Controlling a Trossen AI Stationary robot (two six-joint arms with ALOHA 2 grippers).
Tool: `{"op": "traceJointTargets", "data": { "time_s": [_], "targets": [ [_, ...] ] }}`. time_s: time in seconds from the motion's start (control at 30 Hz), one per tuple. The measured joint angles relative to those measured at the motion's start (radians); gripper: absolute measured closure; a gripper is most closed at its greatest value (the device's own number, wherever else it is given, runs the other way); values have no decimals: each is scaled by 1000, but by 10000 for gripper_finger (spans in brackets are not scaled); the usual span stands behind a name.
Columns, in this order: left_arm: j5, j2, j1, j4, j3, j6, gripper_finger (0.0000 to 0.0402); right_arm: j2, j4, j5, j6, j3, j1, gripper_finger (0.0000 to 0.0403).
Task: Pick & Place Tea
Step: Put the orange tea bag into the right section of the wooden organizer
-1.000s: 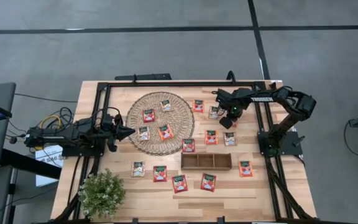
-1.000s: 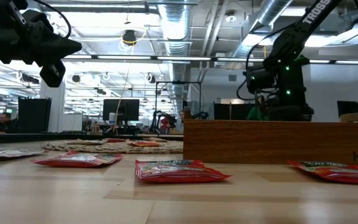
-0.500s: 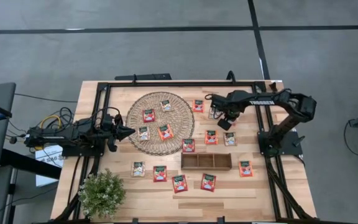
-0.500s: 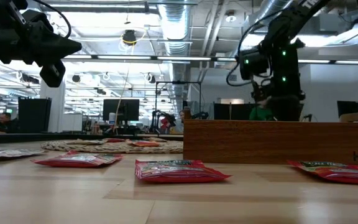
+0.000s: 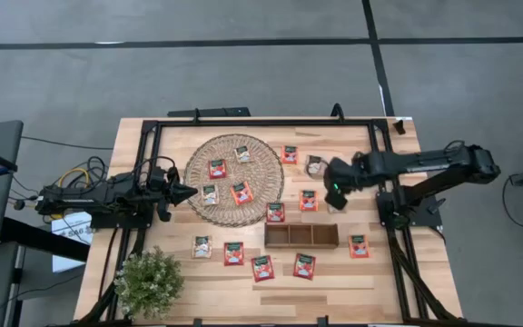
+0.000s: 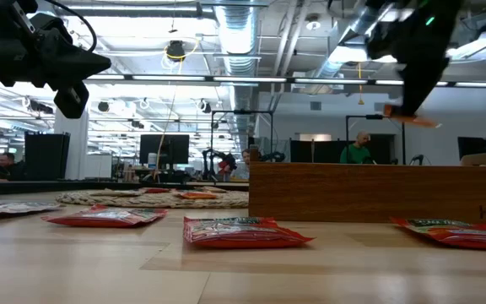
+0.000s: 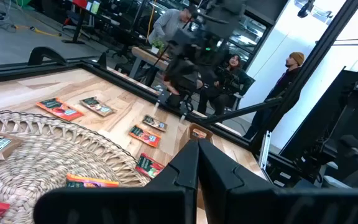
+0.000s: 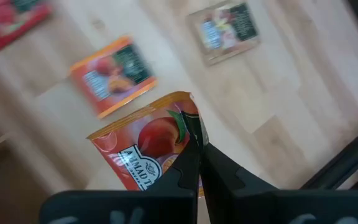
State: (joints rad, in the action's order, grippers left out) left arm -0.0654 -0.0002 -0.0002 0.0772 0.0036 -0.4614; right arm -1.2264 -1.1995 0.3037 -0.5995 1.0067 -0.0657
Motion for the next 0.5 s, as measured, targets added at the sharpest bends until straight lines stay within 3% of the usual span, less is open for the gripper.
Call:
{"op": "traceJointTargets", "data": {
  "time_s": [0.27,0.5],
  "targets": [
    [0,0,0,0,0,0,402,-73,-140,80,-270,148,-266,403],
    [0,0,0,-9,0,0,402,-267,-213,134,-368,323,-363,403]
  ]
}}
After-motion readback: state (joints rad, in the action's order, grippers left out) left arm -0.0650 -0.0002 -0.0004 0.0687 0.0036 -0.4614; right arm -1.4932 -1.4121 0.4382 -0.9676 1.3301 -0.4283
